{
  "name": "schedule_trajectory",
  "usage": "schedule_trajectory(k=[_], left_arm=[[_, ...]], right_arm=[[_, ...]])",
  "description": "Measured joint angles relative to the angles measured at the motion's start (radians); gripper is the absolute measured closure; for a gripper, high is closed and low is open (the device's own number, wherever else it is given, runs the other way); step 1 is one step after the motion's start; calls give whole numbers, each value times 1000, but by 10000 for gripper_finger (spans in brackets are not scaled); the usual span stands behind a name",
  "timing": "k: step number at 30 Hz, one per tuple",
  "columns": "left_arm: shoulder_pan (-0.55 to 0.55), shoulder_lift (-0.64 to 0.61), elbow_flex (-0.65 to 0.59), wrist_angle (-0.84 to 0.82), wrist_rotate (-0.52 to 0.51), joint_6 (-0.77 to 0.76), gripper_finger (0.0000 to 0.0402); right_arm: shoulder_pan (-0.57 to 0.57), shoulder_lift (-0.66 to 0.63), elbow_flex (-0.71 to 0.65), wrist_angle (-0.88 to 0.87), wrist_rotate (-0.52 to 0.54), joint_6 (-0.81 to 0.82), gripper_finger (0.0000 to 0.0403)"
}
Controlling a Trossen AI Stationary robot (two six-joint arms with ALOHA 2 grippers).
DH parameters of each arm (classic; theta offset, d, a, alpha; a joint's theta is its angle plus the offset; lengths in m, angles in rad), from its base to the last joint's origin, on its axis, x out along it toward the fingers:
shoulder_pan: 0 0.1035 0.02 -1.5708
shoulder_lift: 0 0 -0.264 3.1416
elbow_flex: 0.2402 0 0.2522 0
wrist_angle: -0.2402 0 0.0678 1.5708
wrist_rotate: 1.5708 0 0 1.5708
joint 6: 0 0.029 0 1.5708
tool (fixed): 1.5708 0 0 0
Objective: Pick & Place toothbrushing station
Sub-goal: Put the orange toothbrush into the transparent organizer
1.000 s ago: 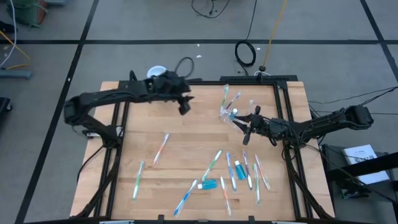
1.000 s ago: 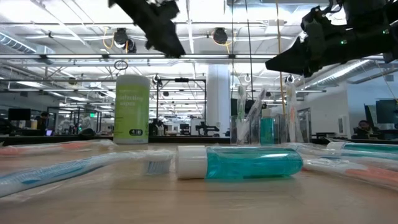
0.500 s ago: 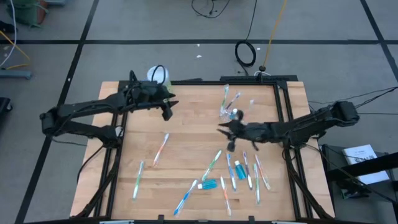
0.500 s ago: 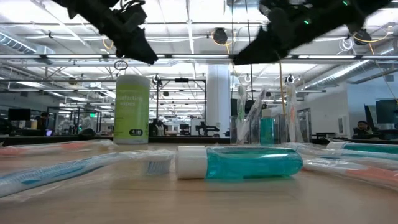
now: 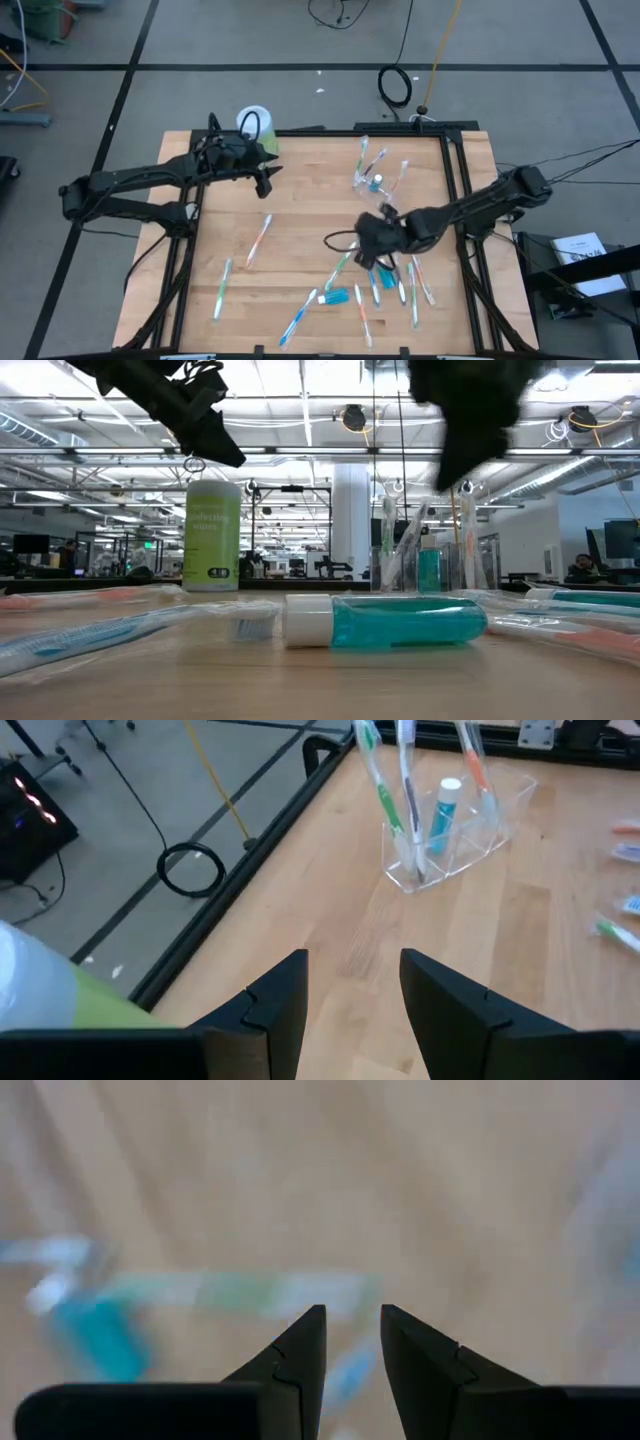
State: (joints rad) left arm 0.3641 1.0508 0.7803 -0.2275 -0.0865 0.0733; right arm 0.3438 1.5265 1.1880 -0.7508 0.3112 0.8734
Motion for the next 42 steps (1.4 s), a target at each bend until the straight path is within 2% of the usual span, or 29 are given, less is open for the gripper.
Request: schedule_trajectory(k=[2,5,7,9,12,16,30,35,38,42], left_arm=[[0,0,0,21,0,14,238],[0,0,0,44,1,47,238],[0,0,0,59,4,64,238],[0,0,0,70,8,75,238],[0,1,0,69,8,78,238],[0,1,0,69,8,75,238],[0,1,1,68,10,53,238],[0,1,1,68,10,53,238],[0,1,1,68,10,53,238],[0,1,1,68,10,53,238]], right_arm=[[44,-14,-13,-76,-162,236,314],[125,-11,-53,-94,-366,482,314],[180,-10,-89,-84,-467,592,314],[231,-13,-121,-79,-519,704,314],[285,-10,-172,-113,-526,819,314],[309,-13,-234,-148,-525,880,314],[308,-16,-424,67,-578,920,314],[308,-16,-459,70,-579,846,317],[302,-15,-459,89,-605,850,336],[296,-15,-460,92,-608,821,384]])
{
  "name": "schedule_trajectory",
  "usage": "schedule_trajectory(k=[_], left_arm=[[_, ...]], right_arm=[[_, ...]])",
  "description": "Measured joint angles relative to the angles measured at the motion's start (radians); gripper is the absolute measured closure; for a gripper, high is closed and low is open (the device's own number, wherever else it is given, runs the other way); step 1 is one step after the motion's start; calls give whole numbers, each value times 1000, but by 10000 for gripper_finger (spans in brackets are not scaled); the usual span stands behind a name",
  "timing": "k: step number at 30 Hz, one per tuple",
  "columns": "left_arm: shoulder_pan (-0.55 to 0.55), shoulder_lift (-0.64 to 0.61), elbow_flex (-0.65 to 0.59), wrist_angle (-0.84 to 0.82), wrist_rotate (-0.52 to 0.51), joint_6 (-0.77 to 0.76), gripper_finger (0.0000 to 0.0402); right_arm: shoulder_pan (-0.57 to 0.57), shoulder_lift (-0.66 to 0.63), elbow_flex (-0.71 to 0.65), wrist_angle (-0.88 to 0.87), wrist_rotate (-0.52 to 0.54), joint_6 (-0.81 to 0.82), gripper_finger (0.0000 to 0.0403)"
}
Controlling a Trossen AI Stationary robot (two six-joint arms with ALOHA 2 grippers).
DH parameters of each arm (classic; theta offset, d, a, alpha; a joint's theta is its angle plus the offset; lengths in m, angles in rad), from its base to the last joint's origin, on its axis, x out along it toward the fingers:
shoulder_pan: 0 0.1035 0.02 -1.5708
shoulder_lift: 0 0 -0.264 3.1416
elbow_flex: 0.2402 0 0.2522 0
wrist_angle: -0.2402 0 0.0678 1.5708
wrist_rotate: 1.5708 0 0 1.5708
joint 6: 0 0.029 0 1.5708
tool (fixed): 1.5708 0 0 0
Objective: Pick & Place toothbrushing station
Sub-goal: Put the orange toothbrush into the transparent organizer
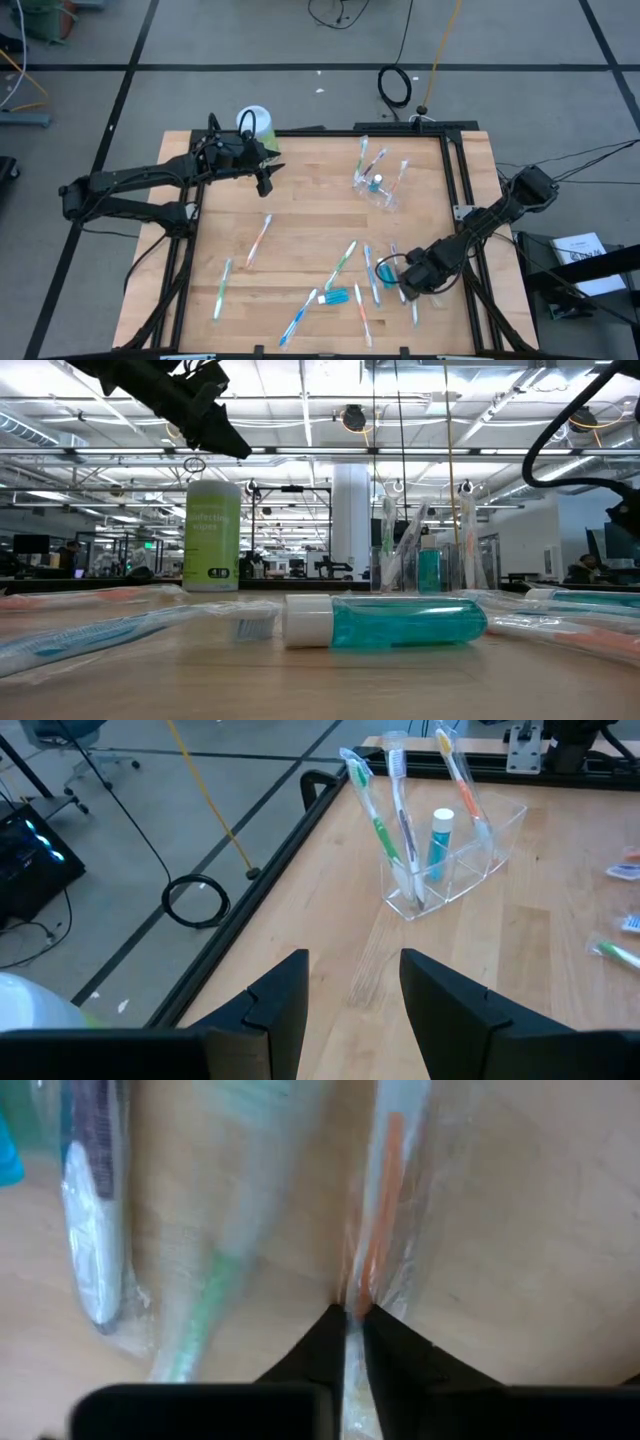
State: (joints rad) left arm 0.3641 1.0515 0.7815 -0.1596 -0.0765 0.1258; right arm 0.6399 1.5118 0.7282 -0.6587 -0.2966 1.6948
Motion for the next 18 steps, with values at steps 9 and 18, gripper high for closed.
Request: schedule_trajectory(k=[9,18], left_arm=[[0,0,0,6,0,0,238],[0,0,0,8,0,0,238]], right_arm=[[-17,-60,0,-107,9,-180,393],[-26,-222,59,-446,496,-274,399]])
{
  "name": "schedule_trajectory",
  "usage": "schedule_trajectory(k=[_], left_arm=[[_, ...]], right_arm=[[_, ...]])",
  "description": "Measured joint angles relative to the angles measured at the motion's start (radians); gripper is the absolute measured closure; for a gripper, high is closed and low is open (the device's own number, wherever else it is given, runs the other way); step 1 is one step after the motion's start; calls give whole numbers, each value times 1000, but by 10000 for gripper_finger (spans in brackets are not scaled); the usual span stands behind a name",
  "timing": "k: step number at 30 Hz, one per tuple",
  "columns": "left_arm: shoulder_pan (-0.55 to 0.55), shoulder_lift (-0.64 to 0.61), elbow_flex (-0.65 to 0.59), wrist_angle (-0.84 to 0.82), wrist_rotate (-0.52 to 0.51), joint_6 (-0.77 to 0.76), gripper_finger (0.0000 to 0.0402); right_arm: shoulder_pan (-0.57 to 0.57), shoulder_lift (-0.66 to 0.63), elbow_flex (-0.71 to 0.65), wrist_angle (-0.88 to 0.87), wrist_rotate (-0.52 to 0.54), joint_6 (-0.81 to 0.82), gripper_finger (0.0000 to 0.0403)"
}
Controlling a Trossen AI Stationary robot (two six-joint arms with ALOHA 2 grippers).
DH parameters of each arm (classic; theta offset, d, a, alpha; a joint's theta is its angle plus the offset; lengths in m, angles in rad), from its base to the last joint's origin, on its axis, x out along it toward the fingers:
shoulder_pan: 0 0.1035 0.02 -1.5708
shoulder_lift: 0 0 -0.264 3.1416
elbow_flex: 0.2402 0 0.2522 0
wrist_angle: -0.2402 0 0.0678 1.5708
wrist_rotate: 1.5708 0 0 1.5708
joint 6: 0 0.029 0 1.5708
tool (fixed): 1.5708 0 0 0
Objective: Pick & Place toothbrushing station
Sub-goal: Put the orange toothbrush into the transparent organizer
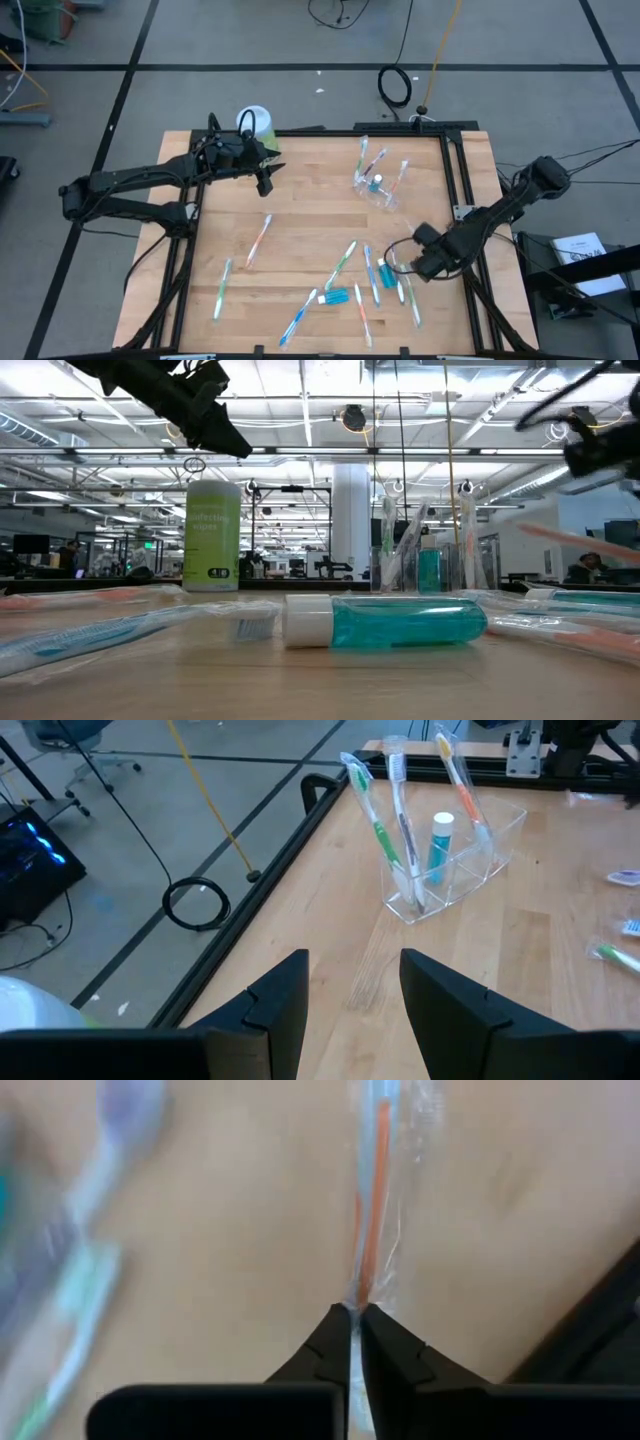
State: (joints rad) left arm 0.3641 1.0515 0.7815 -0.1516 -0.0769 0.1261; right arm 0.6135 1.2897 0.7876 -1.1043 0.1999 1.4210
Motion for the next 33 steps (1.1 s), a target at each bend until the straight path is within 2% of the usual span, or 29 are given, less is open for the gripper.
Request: schedule_trajectory(k=[3,6,9,14,17,21,24,27,33], left_arm=[[0,0,0,0,0,0,238],[0,0,0,9,0,0,238],[0,0,0,41,0,0,238],[0,0,0,91,-1,0,238],[0,0,0,100,-1,0,238],[0,0,0,97,-1,0,238],[0,0,0,96,-1,4,238],[0,0,0,96,-1,11,238],[0,10,0,94,0,2,238]], right_arm=[[-5,-17,1,13,140,-108,401],[-24,-17,2,60,278,-298,401],[-71,-20,2,180,431,-512,400],[-169,-38,26,337,476,-835,401],[-214,-40,63,356,576,-1021,401],[-263,-39,82,481,739,-1374,401],[-281,-40,91,599,825,-1719,401],[-285,-38,90,673,960,-2050,402],[-293,-39,90,748,1144,-2492,402]])
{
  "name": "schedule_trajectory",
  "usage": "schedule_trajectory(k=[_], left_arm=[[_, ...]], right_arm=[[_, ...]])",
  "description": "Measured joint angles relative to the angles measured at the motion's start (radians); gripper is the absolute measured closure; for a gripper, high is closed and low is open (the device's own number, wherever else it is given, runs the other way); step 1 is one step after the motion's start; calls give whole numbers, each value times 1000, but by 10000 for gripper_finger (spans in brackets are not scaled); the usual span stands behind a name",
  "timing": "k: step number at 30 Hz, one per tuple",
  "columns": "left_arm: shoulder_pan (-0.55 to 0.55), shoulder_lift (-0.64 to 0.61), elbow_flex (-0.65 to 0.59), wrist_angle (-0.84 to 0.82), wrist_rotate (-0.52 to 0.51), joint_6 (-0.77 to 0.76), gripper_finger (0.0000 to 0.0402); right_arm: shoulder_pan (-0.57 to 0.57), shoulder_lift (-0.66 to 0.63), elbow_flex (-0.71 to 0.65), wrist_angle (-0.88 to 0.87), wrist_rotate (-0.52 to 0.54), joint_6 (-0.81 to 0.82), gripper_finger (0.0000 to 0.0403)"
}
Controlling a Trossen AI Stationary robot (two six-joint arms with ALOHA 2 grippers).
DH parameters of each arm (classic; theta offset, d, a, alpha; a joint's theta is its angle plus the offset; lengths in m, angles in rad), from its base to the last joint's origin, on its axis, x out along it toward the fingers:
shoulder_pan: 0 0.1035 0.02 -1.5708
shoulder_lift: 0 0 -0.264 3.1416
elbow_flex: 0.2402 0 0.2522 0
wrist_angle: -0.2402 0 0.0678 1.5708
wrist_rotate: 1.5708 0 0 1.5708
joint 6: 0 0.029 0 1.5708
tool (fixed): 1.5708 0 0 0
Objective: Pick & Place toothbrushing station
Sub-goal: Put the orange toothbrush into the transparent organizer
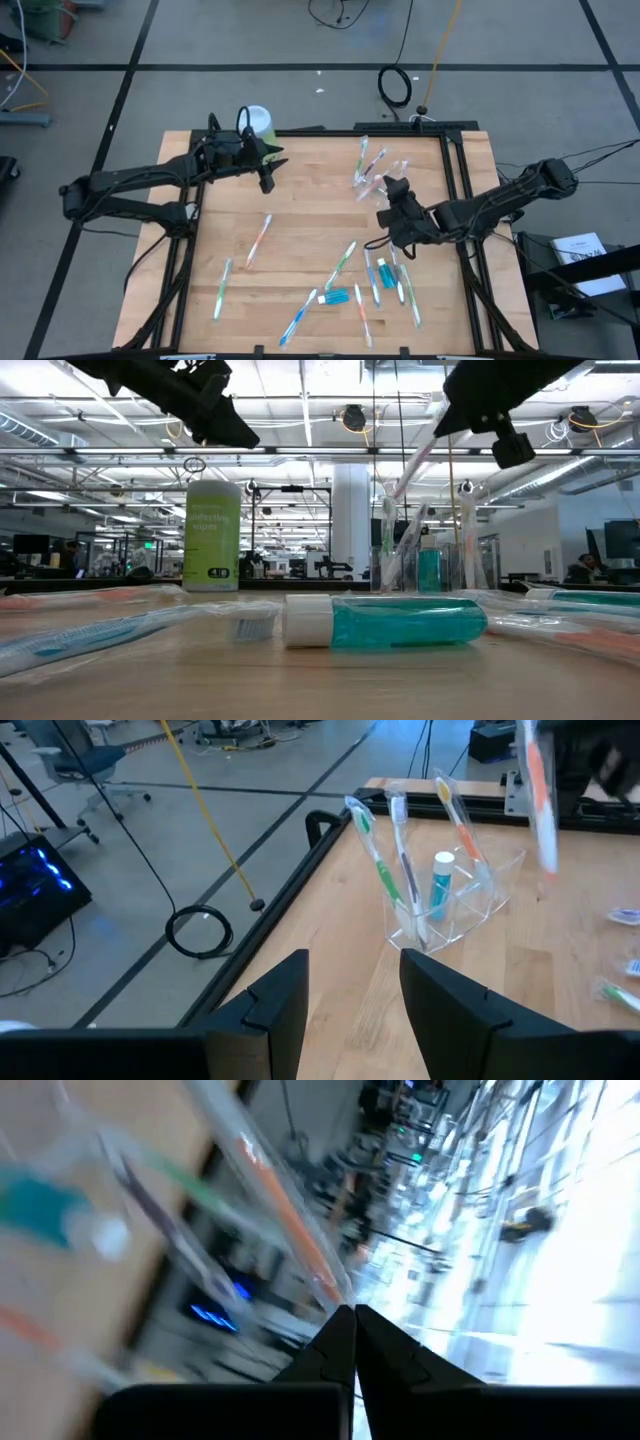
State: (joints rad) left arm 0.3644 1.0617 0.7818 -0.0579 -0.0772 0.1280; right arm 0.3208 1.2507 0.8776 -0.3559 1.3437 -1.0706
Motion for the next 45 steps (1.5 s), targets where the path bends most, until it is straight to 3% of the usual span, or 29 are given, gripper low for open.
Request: schedule_trajectory(k=[3,11,23,26,28,37,40,45], left_arm=[[0,1,0,-5,0,-15,238],[0,1,0,-6,1,-48,238],[0,1,0,-20,1,-84,238],[0,1,0,-20,0,-85,238],[0,1,0,-19,0,-86,238],[0,1,0,-20,0,-105,238],[0,1,0,-21,0,-108,238],[0,1,0,-21,0,-111,238]], right_arm=[[-5,0,0,0,48,-133,402],[-85,-5,0,-37,84,-145,403],[-226,-5,0,-93,64,-194,403],[-262,-5,0,-85,-9,-217,403],[-286,-4,-3,-60,-55,-245,403],[-357,12,-65,280,-67,-463,403],[-361,11,-72,249,-66,-460,403],[-349,-5,-77,46,-70,-473,403]])
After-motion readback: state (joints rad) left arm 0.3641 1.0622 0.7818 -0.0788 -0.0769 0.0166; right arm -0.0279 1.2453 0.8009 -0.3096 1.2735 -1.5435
